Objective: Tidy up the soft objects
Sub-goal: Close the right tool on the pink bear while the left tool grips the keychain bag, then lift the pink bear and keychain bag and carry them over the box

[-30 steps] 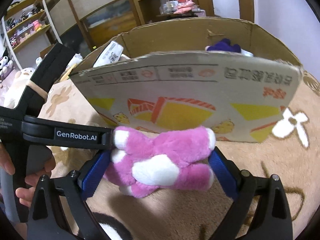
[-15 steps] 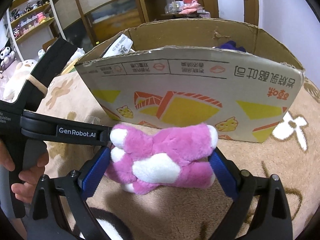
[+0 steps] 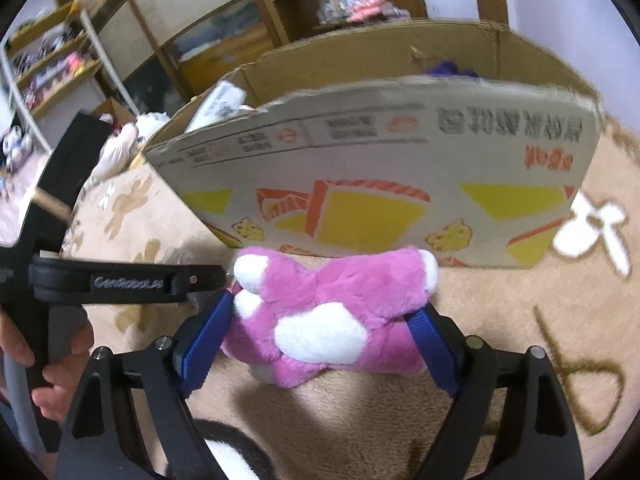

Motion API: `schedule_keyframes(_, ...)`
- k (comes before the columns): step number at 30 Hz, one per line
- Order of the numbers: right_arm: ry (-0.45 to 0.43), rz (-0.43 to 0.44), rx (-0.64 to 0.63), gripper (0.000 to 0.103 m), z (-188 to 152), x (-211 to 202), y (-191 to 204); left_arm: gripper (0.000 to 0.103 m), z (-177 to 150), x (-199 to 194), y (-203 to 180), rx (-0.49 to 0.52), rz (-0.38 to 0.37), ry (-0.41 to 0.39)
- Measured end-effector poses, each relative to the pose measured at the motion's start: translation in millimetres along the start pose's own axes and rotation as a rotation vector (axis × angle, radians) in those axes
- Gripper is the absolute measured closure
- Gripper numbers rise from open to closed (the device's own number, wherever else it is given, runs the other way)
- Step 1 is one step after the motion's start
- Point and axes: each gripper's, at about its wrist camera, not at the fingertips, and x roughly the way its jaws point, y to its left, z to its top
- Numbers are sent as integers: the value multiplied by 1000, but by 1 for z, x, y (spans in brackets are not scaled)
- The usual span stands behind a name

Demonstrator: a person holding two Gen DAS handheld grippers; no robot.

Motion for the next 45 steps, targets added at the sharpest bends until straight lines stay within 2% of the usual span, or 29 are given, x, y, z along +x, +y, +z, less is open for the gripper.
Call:
schedule_keyframes(5,0,34,53,7,2,7,-12,35,-6,-4,3,0,57,-5)
schedule_keyframes(8,11,36,59,0,0,16,-14,35,-5,-2,10,-16,47,1)
schedule_keyframes(14,31,13,-24,0,-4,24,0,39,-2,0,27,-39,30,-3)
schedule_keyframes(15,23,14,-38,7,-5,23,2,40,-3,-1,28,-38,29,-5)
schedule_keyframes(16,15,36,-46,14,-6,21,5,43,-4,-2,28,-35,28,-8)
schedule_keyframes(17,12,31,-51,17,-7,18,10,56,-3,0,27,-34,29,-13)
schedule_keyframes(19,3,35,-79,23,-9,15,16,59,-4,-2,30,-49,12,-20)
schedule_keyframes(23,-11,17,-91,23,-8,7,20,64,3,-2,39,-88,-23,-23)
schedule_keyframes(27,-16,1,-75,23,-7,1,18,68,3,-7,37,-65,-25,-50)
schedule_keyframes(29,-22,-6,-53,23,-6,-2,14,78,1,-14,35,-56,-32,-70)
schedule_keyframes(30,-25,-10,-45,23,-5,-2,14,81,2,-19,35,-55,-49,-84)
schedule_keyframes(31,-32,-14,-34,23,-5,-5,13,90,2,-24,35,-59,-94,-98)
schedule_keyframes(32,-37,-19,-28,23,-4,-6,15,94,1,-29,34,-62,-152,-101)
schedule_keyframes(34,-48,-22,-17,23,-2,-12,11,95,-1,-35,29,-42,-184,-115)
schedule_keyframes(37,-66,-47,-13,23,-1,-20,7,97,-6,-36,17,21,-139,-122)
schedule_keyframes(42,-109,-69,1,23,2,-39,2,98,-13,-44,6,69,-119,-148)
schedule_keyframes(45,-149,-88,3,23,4,-56,-1,98,-22,-58,-14,98,-86,-179)
